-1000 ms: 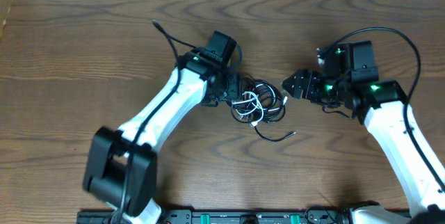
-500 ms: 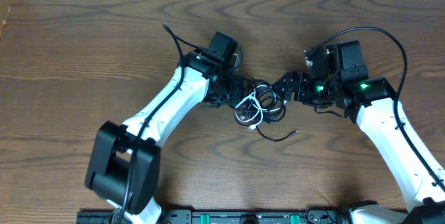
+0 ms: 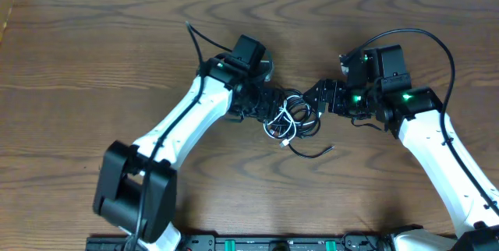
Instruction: Untangle cables
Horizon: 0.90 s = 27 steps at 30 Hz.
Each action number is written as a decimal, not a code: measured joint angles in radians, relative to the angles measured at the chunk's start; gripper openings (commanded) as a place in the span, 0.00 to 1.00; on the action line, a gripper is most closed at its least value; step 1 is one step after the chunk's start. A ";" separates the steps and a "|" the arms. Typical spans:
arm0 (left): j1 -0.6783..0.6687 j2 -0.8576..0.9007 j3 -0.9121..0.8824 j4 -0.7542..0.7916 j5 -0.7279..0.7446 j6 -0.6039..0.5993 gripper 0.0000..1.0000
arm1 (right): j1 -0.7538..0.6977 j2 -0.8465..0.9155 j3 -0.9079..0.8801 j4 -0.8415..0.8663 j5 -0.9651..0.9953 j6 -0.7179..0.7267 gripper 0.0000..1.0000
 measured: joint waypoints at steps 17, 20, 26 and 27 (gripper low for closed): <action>-0.027 0.099 0.000 0.082 0.000 0.017 0.08 | 0.000 0.000 0.000 -0.002 0.002 0.000 0.83; -0.035 0.119 0.000 0.081 0.001 0.016 0.08 | 0.000 0.000 0.000 -0.004 0.002 0.000 0.83; -0.032 0.087 0.015 0.080 0.069 0.013 0.08 | 0.000 0.000 0.000 -0.005 0.003 0.000 0.83; -0.032 0.069 0.021 0.087 0.089 0.010 0.08 | 0.000 0.000 0.000 -0.004 0.003 0.000 0.84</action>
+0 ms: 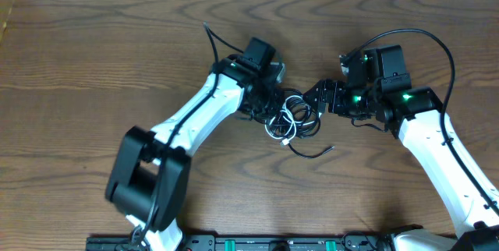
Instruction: Untangle cables
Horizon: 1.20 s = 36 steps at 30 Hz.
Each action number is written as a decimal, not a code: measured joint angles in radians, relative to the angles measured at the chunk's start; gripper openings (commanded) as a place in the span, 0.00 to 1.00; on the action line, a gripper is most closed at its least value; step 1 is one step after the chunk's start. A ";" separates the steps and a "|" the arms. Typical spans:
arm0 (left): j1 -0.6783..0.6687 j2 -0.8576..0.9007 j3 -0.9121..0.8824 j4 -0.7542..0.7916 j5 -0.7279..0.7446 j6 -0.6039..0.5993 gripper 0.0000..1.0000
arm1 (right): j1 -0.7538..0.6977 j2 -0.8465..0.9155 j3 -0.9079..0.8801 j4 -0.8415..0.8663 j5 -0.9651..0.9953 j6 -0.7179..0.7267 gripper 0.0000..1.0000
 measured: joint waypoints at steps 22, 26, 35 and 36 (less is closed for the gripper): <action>-0.040 -0.236 0.053 0.064 0.042 -0.127 0.08 | -0.020 0.007 0.000 0.111 -0.175 0.000 0.83; -0.040 -0.235 0.053 0.035 -0.015 -0.159 0.08 | -0.034 0.007 0.000 0.127 -0.273 0.000 0.83; -0.041 -0.235 0.053 0.006 -0.082 -0.206 0.08 | -0.060 0.007 0.000 0.272 -0.551 0.002 0.89; -0.041 -0.235 0.053 0.006 -0.086 -0.206 0.08 | -0.061 0.007 0.000 0.275 -0.566 0.005 0.89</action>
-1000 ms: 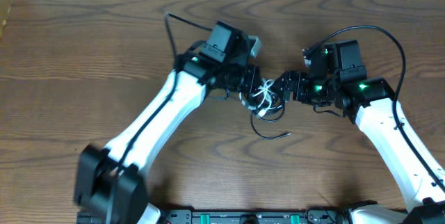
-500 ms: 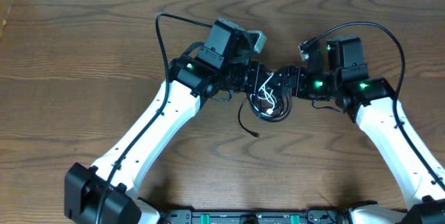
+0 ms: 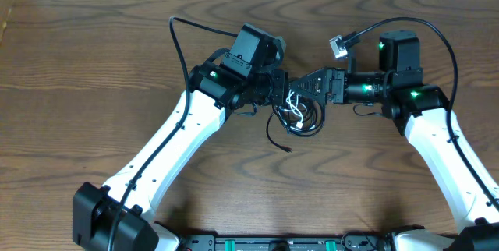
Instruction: Untangle cables
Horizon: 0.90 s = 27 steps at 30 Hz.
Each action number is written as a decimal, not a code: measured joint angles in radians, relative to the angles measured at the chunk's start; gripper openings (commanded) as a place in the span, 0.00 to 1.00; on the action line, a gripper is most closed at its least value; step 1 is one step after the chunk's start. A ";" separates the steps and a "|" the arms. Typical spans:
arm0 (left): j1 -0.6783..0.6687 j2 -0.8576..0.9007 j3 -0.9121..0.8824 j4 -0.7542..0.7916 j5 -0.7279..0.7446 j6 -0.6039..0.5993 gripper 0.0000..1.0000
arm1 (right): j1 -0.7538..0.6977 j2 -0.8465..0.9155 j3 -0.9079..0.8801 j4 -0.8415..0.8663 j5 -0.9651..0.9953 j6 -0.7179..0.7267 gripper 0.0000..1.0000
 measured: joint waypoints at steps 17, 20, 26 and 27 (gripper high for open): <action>-0.001 0.000 0.000 0.000 0.025 0.000 0.08 | 0.015 0.000 0.000 -0.049 0.153 0.119 0.68; -0.001 0.000 0.000 0.001 0.028 0.000 0.08 | 0.035 0.000 0.000 -0.045 0.171 0.156 0.67; 0.000 0.000 0.000 0.005 0.035 0.000 0.08 | 0.076 0.000 0.000 -0.031 0.218 0.217 0.20; 0.000 0.000 0.000 0.005 0.035 0.000 0.08 | 0.079 0.000 0.000 -0.032 0.224 0.228 0.12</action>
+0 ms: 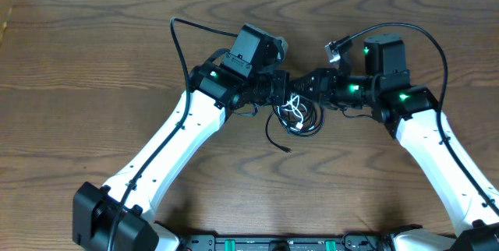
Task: Untangle cables
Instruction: 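Pull the white cable upward and away with the right gripper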
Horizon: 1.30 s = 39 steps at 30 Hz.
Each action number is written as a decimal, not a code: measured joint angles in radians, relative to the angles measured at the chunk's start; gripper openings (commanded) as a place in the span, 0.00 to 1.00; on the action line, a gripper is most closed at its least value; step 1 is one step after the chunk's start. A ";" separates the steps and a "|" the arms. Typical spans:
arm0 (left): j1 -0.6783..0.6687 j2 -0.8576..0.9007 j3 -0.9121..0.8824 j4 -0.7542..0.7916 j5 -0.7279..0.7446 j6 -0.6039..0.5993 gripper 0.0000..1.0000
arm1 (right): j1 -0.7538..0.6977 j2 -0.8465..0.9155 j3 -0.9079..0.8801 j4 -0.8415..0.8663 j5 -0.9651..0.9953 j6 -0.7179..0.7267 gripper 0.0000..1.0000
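A tangle of black and white cables (299,115) lies just below the point where my two grippers meet, at the table's middle. One loose black end (283,146) curls down and left from it. My left gripper (281,92) comes in from the left and is shut on the top of the tangle. My right gripper (309,89) comes in from the right, almost touching the left one, and is also shut on strands at the tangle's top. The dark fingers hide the exact grip points.
The brown wooden table (93,64) carries the arms. Each arm's own black lead arches over its wrist, on the left (175,37) and on the right (425,37). A white wall edge runs along the far side.
The right arm has shifted left, so its gripper now sits closer to the left gripper. The left arm and the tangle have barely moved.
At first both grippers flanked the tangle on the table, its black tail pointing right. The left arm then edged right. By 0.9 s ago both arms had swung round, the tangle hung between the grippers and its tail curled down-left. Now the right gripper is closer in.
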 measured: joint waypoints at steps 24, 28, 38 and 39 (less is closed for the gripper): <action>0.000 0.000 0.000 -0.067 -0.048 -0.001 0.54 | -0.004 -0.001 0.000 -0.040 0.194 -0.002 0.02; 0.000 0.000 0.000 -0.111 -0.088 -0.006 0.57 | -0.022 -0.028 0.003 0.124 0.131 0.008 0.02; 0.000 0.000 0.000 -0.124 -0.118 -0.008 0.65 | -0.078 -0.182 0.153 0.452 0.088 0.146 0.02; 0.000 0.000 0.000 -0.123 -0.120 -0.008 0.65 | -0.078 -0.193 0.171 0.496 0.084 0.162 0.01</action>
